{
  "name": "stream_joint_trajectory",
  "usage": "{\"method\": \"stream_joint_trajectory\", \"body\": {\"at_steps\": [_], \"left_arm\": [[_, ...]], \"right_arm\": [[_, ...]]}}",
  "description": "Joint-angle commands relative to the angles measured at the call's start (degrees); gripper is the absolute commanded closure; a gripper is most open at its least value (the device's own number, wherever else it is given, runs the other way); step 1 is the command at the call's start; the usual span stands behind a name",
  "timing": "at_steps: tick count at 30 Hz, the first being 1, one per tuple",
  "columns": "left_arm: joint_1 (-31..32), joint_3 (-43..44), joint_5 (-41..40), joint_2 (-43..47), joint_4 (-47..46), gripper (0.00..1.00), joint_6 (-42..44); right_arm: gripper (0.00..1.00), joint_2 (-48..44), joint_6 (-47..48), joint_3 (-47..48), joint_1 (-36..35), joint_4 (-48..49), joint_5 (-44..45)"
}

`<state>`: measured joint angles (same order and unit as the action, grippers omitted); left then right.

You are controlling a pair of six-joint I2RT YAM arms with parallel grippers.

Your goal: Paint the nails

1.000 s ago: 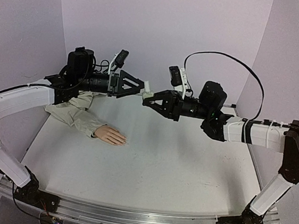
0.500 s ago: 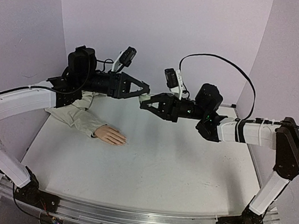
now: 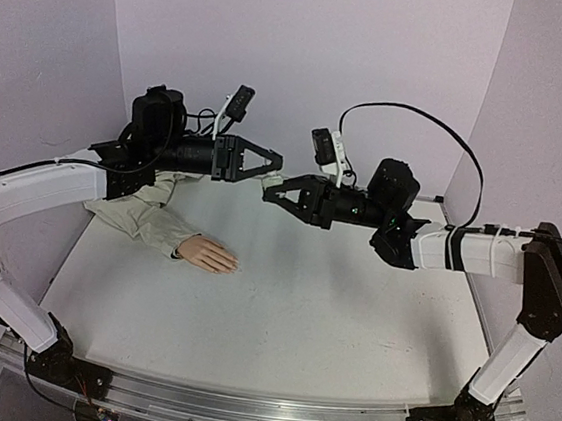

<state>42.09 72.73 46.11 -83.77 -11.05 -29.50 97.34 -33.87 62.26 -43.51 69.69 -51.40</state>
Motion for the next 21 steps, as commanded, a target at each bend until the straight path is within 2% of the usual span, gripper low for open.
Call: {"method": "stream_joint_trajectory", "body": {"at_steps": [1,3,4,5,6,8,9,11,14,19,21], "left_arm": [[5.0,7.5,-11.6,0.5,14.0,0.96,7.6],[7.2,10.3,-24.2,0.2,21.9,1.00,10.2],[8.2,11.6,-31.1,-0.2,25.0,1.00,9.8],[8.5,12.8,-35.6,-1.0,27.5,1.00,8.5],[8.5,13.6,-37.6,-1.8,28.8,1.00,6.3],[8.6,15.0,-37.9,-3.5,29.6,1.00,4.7],[8.6,15.7,-37.3,-4.3,29.6,1.00,4.0],[8.6,17.1,-34.9,-5.6,29.5,0.98,3.7],[8.6,17.6,-32.6,-5.2,28.9,0.88,4.9],[7.3,14.9,-24.2,-2.2,23.9,0.56,6.3],[6.6,14.0,-20.1,-1.5,22.3,0.41,6.5]], "right_arm": [[1.00,-5.9,14.4,1.0,-0.6,-10.7,22.8],[1.00,-7.8,22.4,2.0,-5.5,-20.3,53.2],[1.00,-7.9,26.4,2.1,-8.5,-21.2,69.7],[1.00,-7.5,29.4,1.8,-10.7,-20.4,81.5],[1.00,-7.0,32.4,1.6,-11.8,-18.4,89.2],[1.00,-6.0,38.3,1.6,-13.2,-15.5,94.2],[1.00,-5.9,38.9,1.9,-13.3,-15.2,93.2],[1.00,-6.9,38.7,1.1,-13.2,-14.5,85.3],[1.00,-9.4,38.5,-1.5,-12.5,-12.9,70.6],[1.00,-12.1,30.5,-4.0,-5.5,-13.1,38.8],[1.00,-12.1,27.5,-4.0,-2.8,-13.0,28.5]]}}
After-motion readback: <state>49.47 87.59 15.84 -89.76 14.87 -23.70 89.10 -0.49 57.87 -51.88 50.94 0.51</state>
